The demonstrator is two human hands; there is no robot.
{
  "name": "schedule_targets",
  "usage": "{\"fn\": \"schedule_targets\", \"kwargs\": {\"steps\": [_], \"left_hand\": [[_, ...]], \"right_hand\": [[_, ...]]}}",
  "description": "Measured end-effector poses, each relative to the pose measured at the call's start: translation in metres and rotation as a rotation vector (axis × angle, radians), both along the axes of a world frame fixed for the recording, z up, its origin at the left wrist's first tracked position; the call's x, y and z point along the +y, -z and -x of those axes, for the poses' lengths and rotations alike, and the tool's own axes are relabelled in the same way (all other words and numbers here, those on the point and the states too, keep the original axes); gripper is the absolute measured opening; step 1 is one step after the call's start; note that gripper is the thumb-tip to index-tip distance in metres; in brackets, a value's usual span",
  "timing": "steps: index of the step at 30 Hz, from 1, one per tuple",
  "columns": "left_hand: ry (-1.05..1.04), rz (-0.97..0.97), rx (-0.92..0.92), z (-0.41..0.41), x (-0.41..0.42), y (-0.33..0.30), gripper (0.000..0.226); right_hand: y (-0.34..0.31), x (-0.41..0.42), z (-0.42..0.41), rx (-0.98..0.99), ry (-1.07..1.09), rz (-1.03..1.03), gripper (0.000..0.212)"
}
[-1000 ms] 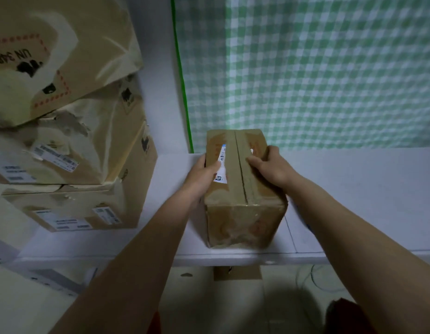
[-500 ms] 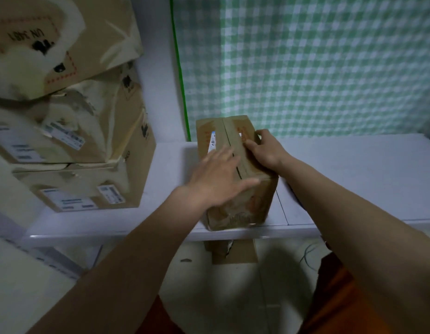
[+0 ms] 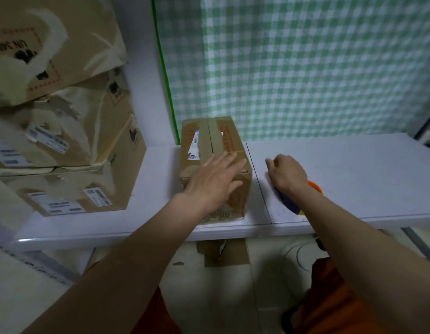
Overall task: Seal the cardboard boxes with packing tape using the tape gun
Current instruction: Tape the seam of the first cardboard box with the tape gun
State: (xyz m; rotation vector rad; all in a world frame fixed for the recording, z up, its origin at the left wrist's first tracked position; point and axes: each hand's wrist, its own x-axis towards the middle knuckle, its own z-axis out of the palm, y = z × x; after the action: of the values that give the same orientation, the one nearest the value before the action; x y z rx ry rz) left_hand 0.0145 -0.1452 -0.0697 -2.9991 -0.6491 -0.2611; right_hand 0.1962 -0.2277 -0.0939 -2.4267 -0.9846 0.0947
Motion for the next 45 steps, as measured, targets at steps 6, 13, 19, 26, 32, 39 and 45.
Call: {"fn": "schedule_targets", "kwargs": {"steps": [6,13,19,26,32,39,45], "left_hand": [[0.053,-0.100,-0.180,-0.017,0.009,0.018,0.043],[0.051,-0.115,-0.226,-0.028,0.015,0.019,0.039],[-0.057,0.193,-0.266,-0.031,0.014,0.006,0.050],[-0.152,0.928,-0.513,-0.040,0.034,-0.060,0.090],[0.022,0.993,-0.523,-0.014,0.030,-0.105,0.044],[-0.024,1.039,-0.570,0.019,0.019,-0.095,0.027],[-0.122,1.551,-0.610,0.041,0.026,-0.076,0.016]], "right_hand": [[0.038,-0.020,-0.017,0.043,0.172,0.217,0.058],[0.055,-0.023,-0.033,0.218,0.143,0.388,0.038],[0.046,-0.024,-0.041,0.226,0.000,0.131,0.013],[-0.034,-0.030,-0.042,0.415,-0.473,-0.233,0.012],[-0.086,-0.044,-0.032,0.459,-0.697,-0.166,0.020],[-0.092,-0.052,-0.014,0.524,-0.799,0.055,0.026],[-0.103,-0.055,0.009,0.594,-0.813,0.120,0.039]]}}
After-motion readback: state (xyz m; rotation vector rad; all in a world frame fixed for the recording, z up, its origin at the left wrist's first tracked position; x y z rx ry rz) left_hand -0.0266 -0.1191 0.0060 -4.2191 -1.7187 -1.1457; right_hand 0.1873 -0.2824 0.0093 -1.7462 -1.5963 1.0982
